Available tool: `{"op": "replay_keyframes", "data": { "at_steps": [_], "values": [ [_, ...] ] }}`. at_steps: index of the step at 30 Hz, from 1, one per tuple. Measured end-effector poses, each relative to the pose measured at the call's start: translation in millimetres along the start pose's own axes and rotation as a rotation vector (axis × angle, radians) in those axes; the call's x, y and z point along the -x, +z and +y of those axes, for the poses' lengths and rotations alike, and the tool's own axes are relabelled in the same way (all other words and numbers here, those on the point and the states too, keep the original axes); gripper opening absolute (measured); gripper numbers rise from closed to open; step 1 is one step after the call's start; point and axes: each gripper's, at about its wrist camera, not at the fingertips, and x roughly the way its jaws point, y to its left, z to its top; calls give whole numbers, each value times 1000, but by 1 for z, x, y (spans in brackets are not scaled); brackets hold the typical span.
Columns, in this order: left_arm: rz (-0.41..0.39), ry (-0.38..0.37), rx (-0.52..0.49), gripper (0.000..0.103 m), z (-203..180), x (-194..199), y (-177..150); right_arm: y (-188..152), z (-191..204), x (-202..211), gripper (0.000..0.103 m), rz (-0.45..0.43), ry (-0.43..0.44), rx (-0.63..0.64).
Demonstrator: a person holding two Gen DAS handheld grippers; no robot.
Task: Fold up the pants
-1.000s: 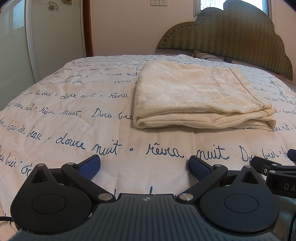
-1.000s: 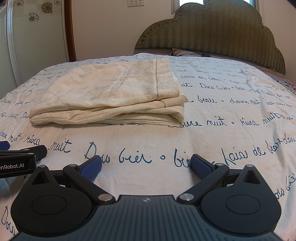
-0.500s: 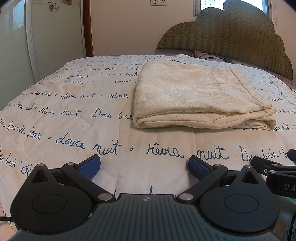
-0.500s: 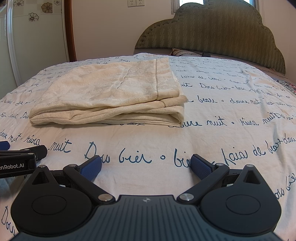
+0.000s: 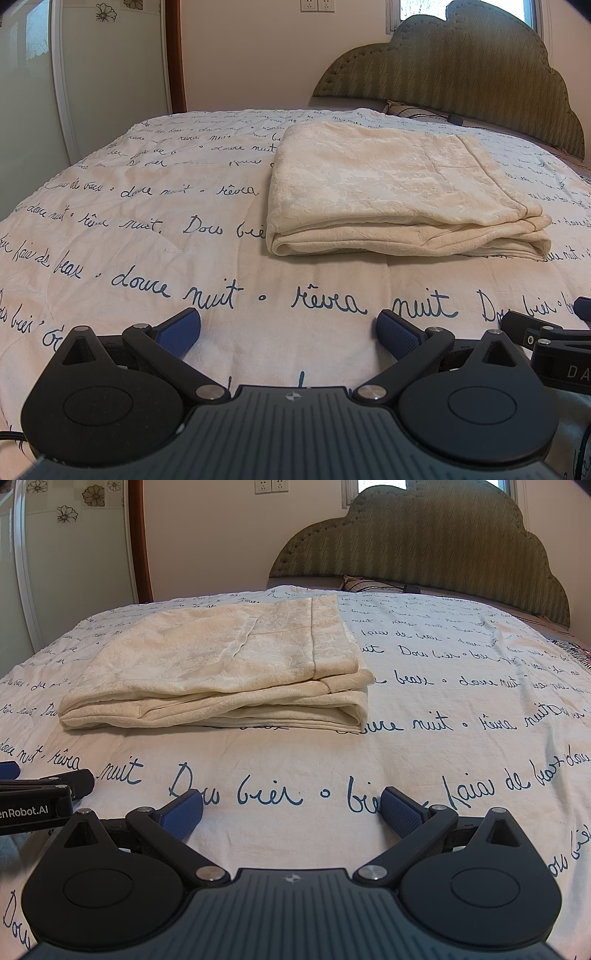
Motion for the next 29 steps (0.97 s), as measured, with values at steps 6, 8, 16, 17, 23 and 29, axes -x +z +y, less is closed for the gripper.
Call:
{"op": "replay_keyframes", "data": {
  "at_steps": [6, 8, 16, 17, 23, 29],
  "values": [
    [0, 0, 0, 103, 0, 0, 0, 0, 0, 0, 103, 0, 0, 0],
    [2, -1, 1, 103, 0, 0, 0, 0, 0, 0, 103, 0, 0, 0],
    [20, -16, 20, 103, 2, -1, 2, 0, 0, 0, 103, 2, -3, 7],
    [19, -20, 28, 103, 3, -1, 2, 0, -1, 0, 103, 2, -3, 8],
    [6, -22, 53, 102, 8, 4, 3, 0, -1, 0, 103, 2, -2, 7],
    [-23, -64, 84, 103, 31, 30, 12, 3, -5, 9, 103, -22, 113, -7]
  ]
}}
